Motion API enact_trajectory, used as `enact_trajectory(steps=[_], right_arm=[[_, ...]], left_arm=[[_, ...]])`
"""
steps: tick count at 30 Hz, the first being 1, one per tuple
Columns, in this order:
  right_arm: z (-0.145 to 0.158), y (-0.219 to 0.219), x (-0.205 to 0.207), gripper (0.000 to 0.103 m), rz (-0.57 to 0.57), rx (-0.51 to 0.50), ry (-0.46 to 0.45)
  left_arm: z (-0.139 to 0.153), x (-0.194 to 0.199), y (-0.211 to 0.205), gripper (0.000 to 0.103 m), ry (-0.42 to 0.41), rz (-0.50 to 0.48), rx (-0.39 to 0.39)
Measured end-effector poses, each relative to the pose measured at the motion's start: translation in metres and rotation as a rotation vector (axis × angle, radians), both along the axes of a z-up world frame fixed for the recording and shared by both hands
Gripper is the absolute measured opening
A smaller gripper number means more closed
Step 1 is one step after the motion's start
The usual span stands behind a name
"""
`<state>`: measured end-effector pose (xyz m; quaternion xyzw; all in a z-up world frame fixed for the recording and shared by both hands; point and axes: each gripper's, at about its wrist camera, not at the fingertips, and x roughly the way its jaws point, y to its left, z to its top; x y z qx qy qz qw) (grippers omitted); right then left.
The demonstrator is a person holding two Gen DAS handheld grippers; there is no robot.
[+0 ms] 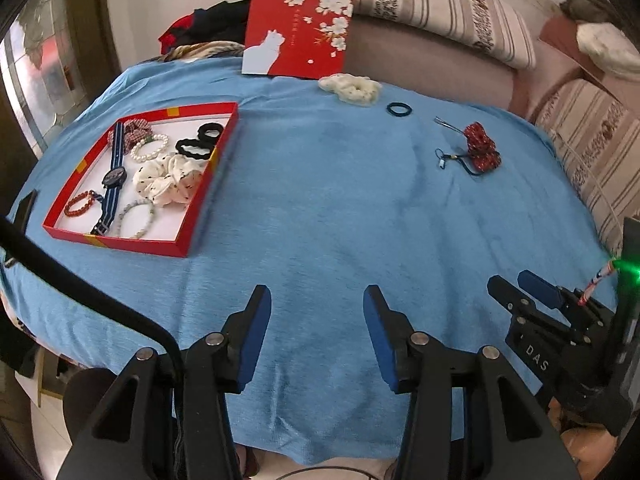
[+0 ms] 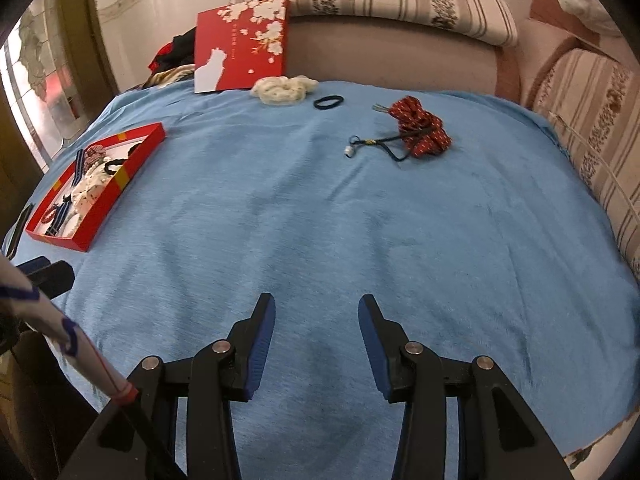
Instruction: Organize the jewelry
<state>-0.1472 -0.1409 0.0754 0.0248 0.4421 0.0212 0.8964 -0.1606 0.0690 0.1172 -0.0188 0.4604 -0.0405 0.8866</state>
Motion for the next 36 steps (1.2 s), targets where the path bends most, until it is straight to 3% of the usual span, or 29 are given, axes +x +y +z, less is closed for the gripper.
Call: enact_trajectory(steps=[25,36], right_arm=[[-0.008,0.001,-0.002,0.047,-0.003,-0.009,0.024],[-0.012,-0.007,0.000,0.048,-0.026,-0.001,0.033]], left_arm=[[0.002,-0.006,-0.006,0.049,-0.057,-0.001,0.056],[-0.004,-0.005,-0.012,0.049,-0.042,-0.020,0.070]])
